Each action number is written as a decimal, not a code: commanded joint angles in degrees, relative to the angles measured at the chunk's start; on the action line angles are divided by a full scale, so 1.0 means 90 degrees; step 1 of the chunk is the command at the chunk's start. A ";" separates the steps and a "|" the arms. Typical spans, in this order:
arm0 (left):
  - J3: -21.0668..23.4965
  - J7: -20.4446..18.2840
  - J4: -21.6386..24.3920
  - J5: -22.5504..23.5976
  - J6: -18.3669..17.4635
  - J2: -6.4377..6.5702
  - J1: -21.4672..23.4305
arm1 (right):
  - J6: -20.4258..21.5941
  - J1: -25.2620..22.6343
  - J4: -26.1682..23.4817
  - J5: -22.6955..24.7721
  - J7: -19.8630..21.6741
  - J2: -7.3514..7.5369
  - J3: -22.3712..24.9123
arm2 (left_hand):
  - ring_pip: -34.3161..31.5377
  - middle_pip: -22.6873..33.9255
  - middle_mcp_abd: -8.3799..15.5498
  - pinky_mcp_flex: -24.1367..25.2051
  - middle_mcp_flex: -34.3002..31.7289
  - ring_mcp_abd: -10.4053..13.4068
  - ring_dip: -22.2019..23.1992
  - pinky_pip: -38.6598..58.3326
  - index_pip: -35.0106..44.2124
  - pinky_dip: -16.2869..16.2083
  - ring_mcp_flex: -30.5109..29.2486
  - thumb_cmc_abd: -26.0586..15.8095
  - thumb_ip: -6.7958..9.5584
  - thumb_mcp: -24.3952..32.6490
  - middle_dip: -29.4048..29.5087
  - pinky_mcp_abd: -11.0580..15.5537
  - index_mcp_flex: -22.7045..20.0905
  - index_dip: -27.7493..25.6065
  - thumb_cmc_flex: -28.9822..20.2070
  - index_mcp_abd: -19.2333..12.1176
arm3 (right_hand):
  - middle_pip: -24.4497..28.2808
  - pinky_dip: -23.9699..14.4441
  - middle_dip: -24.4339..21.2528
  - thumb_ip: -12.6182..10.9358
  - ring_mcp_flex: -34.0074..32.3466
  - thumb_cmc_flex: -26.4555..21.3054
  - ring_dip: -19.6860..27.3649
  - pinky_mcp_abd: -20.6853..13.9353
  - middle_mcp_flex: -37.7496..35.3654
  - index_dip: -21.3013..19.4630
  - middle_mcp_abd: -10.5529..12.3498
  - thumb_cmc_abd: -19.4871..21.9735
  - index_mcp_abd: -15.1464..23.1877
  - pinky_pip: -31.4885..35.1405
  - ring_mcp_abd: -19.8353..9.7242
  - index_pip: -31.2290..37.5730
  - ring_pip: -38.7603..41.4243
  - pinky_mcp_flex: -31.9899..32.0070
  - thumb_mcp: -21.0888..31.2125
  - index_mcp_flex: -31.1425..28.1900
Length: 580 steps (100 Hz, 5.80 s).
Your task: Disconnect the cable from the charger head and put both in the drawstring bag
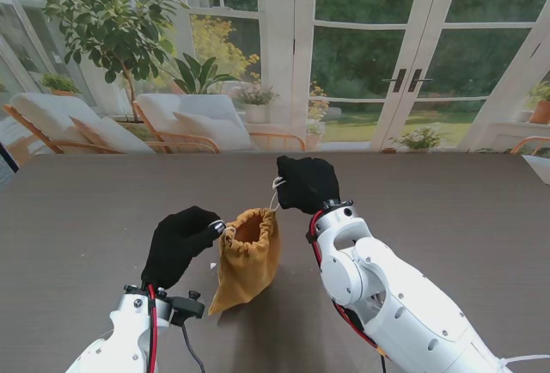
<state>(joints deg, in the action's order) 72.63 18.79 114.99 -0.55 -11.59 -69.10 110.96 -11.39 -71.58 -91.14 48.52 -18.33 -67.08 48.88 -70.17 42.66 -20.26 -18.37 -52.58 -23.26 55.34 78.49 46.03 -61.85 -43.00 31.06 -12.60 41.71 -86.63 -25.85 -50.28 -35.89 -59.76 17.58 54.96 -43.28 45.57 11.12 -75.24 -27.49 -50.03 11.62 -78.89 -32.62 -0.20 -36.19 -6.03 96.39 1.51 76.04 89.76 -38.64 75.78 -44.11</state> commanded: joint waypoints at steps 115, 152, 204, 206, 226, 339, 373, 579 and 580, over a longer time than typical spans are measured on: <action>0.0168 -0.0449 0.0072 -0.0493 -0.0003 -0.0034 -0.0135 | 0.0505 0.0125 0.0151 0.0602 0.0271 0.0186 0.0182 | 0.1557 -0.1931 0.0438 -0.1150 -0.1874 -0.0110 -0.0963 0.0420 0.1274 0.0960 -0.1352 0.0457 -0.0056 0.1380 0.2606 -0.0534 -0.0813 -0.0424 0.0545 -0.0693 | -0.0092 0.0017 0.0069 -0.0164 -0.0043 -0.0142 -0.0097 -0.0216 -0.0448 -0.0164 -0.0437 0.0023 0.0028 0.0328 -0.0929 0.0001 0.0237 -0.2998 0.0107 -0.0022; 0.0258 -0.0549 0.0225 -0.0777 -0.0084 -0.0021 -0.0066 | 0.0685 0.0369 0.0325 0.0881 0.0518 0.0283 0.0146 | 0.1878 -0.1765 0.0570 -0.1673 -0.2235 0.0190 -0.1279 0.0785 0.1170 0.1832 -0.1952 0.0488 -0.0014 0.1384 0.2844 -0.0289 -0.0814 0.0069 0.0430 -0.0777 | -0.0130 0.0027 0.0059 -0.0157 -0.0045 -0.0165 -0.0093 -0.0253 -0.0441 -0.0172 -0.0418 0.0071 0.0059 0.0313 -0.0961 -0.0005 0.0221 -0.2998 0.0047 0.0009; 0.0532 -0.0828 0.0534 -0.0911 -0.0362 0.0056 0.0231 | 0.1112 0.0929 0.0817 0.1566 0.1050 0.0507 -0.0098 | 0.1871 -0.1591 0.0627 -0.2281 -0.2386 0.0389 -0.1308 0.0865 0.1559 0.2373 -0.2596 0.0451 0.0039 0.1364 0.2818 -0.0113 -0.0702 0.0780 0.0226 -0.0868 | -0.0237 0.0070 0.0080 -0.0153 -0.0053 -0.0144 -0.0068 -0.0382 -0.0424 -0.0235 -0.0301 0.0211 0.0208 0.0236 -0.1114 -0.0011 0.0145 -0.2989 -0.0092 0.0117; 0.0543 -0.0824 0.0546 -0.0911 -0.0371 0.0056 0.0250 | 0.1128 0.0954 0.0842 0.1586 0.1072 0.0515 -0.0110 | 0.1858 -0.1584 0.0636 -0.2287 -0.2391 0.0391 -0.1299 0.0866 0.1565 0.2380 -0.2614 0.0449 0.0039 0.1362 0.2809 -0.0115 -0.0702 0.0786 0.0229 -0.0869 | -0.0241 0.0072 0.0083 -0.0155 -0.0052 -0.0143 -0.0068 -0.0391 -0.0425 -0.0240 -0.0296 0.0213 0.0216 0.0234 -0.1121 -0.0010 0.0143 -0.2989 -0.0093 0.0120; 0.0686 -0.0836 0.0651 -0.0926 -0.0454 0.0063 0.0425 | 0.1208 0.1144 0.1069 0.1662 0.1214 0.0558 -0.0194 | 0.1777 -0.1568 0.0649 -0.2421 -0.2403 0.0492 -0.1223 0.0877 0.1612 0.2480 -0.2763 0.0446 0.0050 0.1381 0.2763 -0.0050 -0.0721 0.0839 0.0230 -0.0906 | -0.0271 0.0077 0.0093 -0.0156 -0.0053 -0.0131 -0.0068 -0.0414 -0.0420 -0.0249 -0.0283 0.0235 0.0242 0.0230 -0.1134 -0.0014 0.0137 -0.2989 -0.0116 0.0137; 0.1672 -0.0548 0.0933 -0.1266 -0.0191 -0.0059 0.1361 | 0.1092 0.1913 0.2093 0.1692 0.1687 0.0658 -0.0565 | 0.1821 -0.1604 0.0606 -0.2486 -0.2347 0.0511 -0.1042 0.0812 0.1649 0.2723 -0.2808 0.0440 0.0063 0.1378 0.2670 -0.0023 -0.0672 0.0939 0.0164 -0.0857 | -0.0450 0.0117 0.0184 -0.0141 -0.0061 -0.0025 -0.0039 -0.0596 -0.0418 -0.0266 -0.0125 0.0362 0.0478 0.0142 -0.1271 0.0019 0.0029 -0.2977 -0.0212 0.0250; 0.1669 -0.0483 0.0986 -0.1211 -0.0071 -0.0074 0.1374 | 0.1132 0.2010 0.2267 0.1671 0.1717 0.0675 -0.0602 | 0.1838 -0.1617 0.0604 -0.2470 -0.2334 0.0504 -0.1020 0.0798 0.1634 0.2740 -0.2790 0.0440 0.0065 0.1366 0.2653 -0.0025 -0.0666 0.0939 0.0150 -0.0838 | -0.0471 0.0121 0.0196 -0.0127 -0.0062 -0.0035 -0.0039 -0.0602 -0.0418 -0.0263 -0.0126 0.0378 0.0478 0.0128 -0.1286 0.0026 0.0026 -0.2975 -0.0231 0.0267; 0.1674 -0.2136 0.0258 0.0411 0.1906 0.0329 0.0728 | 0.1869 0.1352 0.1161 0.1104 0.3934 0.0899 0.0163 | 0.7415 -0.4455 0.0401 0.2222 0.2910 0.0339 -0.4006 -0.7624 -0.4525 0.3319 0.3370 -0.0167 0.0718 0.0634 0.7970 0.1417 0.1715 0.2512 0.1598 0.0175 | -0.3796 0.1415 -0.2254 -0.0969 0.4519 0.1860 0.3817 0.1039 0.6212 0.1260 -0.1304 0.0083 -0.0439 -0.6079 0.1275 -0.4799 -0.8986 0.2349 -0.3486 0.3668; 0.1671 -0.2134 0.0251 0.0409 0.1899 0.0328 0.0722 | 0.1894 0.1357 0.1145 0.1102 0.3983 0.0906 0.0170 | 0.7414 -0.4454 0.0402 0.2222 0.2908 0.0333 -0.4006 -0.7625 -0.4522 0.3317 0.3367 -0.0167 0.0718 0.0631 0.7971 0.1415 0.1712 0.2511 0.1600 0.0177 | -0.3752 0.1436 -0.2239 -0.0950 0.4549 0.1840 0.3835 0.1016 0.6254 0.1265 -0.1316 0.0080 -0.0448 -0.6117 0.1266 -0.4812 -0.8993 0.2357 -0.3503 0.3690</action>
<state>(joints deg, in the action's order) 87.86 0.50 117.60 3.38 6.00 -66.04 117.66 4.83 -59.72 -79.38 58.16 15.77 -59.45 50.33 -4.51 2.90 -18.49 0.77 -27.72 -20.94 19.85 11.89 4.96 -31.35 -14.49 29.07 -6.55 49.01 -15.71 -15.85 -34.45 -13.46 -47.55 20.39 20.87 -33.13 26.11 1.76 -36.96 -11.32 -16.49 18.84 -25.55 -22.09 -9.49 -32.13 -8.02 43.50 12.67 33.67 9.93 -37.51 44.78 -14.18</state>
